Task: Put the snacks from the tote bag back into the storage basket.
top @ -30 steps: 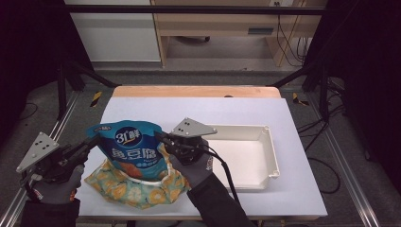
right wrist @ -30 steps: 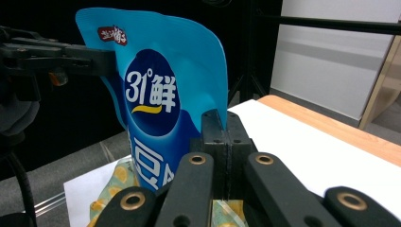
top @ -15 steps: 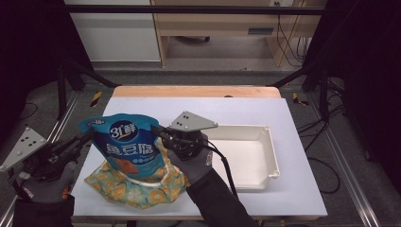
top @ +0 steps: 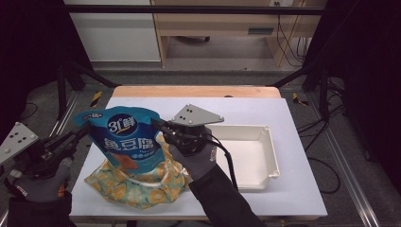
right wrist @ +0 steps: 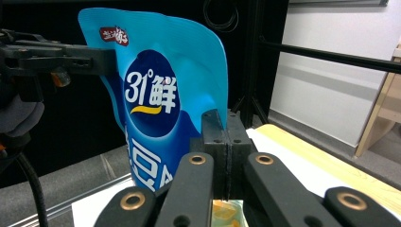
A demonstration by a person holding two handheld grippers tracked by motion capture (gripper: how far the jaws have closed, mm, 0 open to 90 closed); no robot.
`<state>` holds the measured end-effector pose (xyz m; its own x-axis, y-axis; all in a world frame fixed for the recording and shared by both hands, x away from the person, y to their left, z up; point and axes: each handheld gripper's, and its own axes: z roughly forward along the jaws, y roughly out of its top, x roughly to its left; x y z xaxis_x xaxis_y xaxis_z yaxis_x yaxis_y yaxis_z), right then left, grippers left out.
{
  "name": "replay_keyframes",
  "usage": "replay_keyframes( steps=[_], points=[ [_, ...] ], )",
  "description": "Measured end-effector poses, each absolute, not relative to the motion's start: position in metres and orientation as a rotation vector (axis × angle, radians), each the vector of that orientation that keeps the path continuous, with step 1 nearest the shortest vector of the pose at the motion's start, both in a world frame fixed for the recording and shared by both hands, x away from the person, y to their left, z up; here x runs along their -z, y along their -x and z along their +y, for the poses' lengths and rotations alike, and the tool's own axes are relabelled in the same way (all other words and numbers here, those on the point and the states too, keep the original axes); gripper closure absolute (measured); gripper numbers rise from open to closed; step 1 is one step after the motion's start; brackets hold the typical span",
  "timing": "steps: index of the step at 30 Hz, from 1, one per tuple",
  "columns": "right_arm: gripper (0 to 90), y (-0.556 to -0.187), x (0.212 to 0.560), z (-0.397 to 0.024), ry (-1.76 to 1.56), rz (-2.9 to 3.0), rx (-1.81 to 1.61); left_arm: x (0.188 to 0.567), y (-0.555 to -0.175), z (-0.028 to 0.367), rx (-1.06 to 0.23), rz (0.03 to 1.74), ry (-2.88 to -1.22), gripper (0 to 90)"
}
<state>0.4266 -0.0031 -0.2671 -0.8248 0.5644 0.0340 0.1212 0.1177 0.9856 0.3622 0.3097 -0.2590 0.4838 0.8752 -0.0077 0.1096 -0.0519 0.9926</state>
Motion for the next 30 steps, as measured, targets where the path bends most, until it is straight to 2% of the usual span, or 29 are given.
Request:
replay_keyframes(
  steps=[30],
  points=[
    [90.0, -0.422, 0.249, -0.056, -0.703, 1.999, -1.713, 0.244, -0.374, 0.262, -0.749, 0.809, -1.537, 90.0]
  ],
)
